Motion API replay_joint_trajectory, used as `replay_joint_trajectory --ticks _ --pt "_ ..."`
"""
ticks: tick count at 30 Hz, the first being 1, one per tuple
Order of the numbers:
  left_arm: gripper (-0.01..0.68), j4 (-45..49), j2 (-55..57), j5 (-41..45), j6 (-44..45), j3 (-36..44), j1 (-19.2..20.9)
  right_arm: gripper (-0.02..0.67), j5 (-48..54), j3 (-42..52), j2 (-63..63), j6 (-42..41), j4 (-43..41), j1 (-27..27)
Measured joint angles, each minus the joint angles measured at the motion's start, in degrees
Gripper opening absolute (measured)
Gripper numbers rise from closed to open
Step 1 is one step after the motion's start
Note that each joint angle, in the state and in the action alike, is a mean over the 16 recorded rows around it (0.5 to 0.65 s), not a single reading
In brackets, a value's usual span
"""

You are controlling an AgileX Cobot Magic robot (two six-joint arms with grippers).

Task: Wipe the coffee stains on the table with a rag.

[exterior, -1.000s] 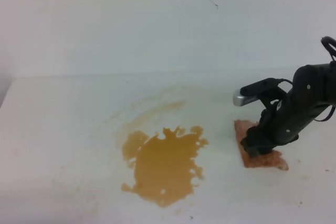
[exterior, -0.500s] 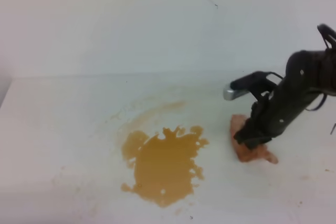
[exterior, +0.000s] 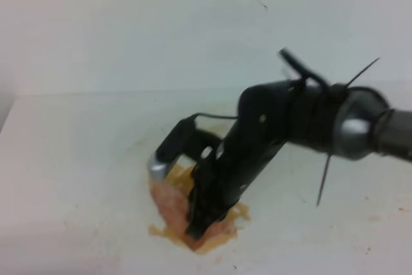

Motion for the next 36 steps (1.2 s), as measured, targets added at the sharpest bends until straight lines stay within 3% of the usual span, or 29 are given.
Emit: replay_joint_trajectory --ticks 7,15,26,36 --pt "0.001 0.0 0.0 0.0 0.0 0.0 0.0 0.000 -0.7 -4.3 6.4 -0.1 0.1 5.1" --pt "0.001 0.0 0.0 0.0 0.0 0.0 0.0 0.000 0.9 -11.3 13.7 2.5 -5.2 5.7" --pt "0.001 0.0 0.0 0.0 0.0 0.0 0.0 0.000 1.8 -16.3 18.0 5.5 -13.1 2.1" --pt "0.001 0.0 0.0 0.0 0.0 0.0 0.0 0.000 1.9 -16.7 18.1 4.5 -12.2 -3.0"
